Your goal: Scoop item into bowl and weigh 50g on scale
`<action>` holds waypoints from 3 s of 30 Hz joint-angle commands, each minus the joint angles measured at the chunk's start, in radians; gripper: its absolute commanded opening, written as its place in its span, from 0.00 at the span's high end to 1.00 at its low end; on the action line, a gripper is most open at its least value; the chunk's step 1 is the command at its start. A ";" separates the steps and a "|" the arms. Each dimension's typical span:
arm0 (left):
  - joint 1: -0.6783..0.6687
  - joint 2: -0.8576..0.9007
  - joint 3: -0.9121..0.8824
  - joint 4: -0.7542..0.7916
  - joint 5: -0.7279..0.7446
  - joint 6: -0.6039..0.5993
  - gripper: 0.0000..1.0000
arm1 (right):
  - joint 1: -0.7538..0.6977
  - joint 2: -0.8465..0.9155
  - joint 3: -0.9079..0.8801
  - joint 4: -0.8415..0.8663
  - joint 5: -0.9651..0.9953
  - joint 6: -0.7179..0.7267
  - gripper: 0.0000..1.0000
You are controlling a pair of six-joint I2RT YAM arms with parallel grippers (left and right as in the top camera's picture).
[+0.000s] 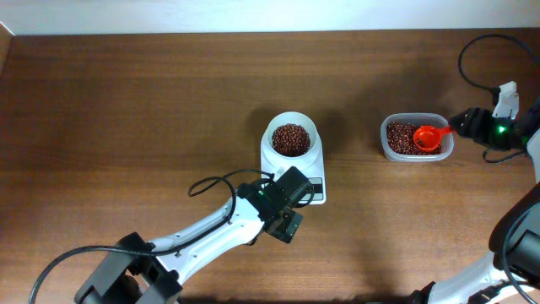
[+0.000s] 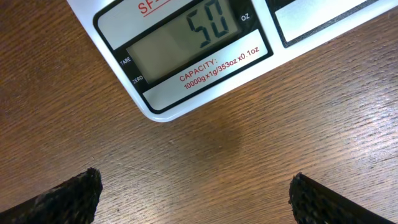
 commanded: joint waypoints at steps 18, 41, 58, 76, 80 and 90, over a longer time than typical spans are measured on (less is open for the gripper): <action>-0.002 0.007 -0.003 0.003 -0.013 0.013 0.01 | -0.066 0.129 -0.010 0.202 -0.286 0.153 0.59; -0.002 0.007 -0.002 0.008 -0.013 0.013 0.01 | 0.067 -0.232 -0.008 0.095 -0.016 0.148 0.96; -0.002 0.007 -0.002 -0.005 -0.013 0.013 0.01 | 0.653 -0.270 -0.008 0.069 1.016 0.044 0.96; -0.002 -0.009 0.079 -0.114 0.058 0.119 0.01 | 0.882 -0.162 0.165 0.083 0.142 0.046 0.96; -0.002 -0.009 0.077 -0.111 0.038 0.118 0.01 | 0.950 -0.114 0.165 0.162 0.215 -0.045 0.96; -0.002 -0.009 0.077 -0.104 -0.010 0.118 0.01 | 1.040 0.040 0.163 0.230 0.328 -0.138 0.96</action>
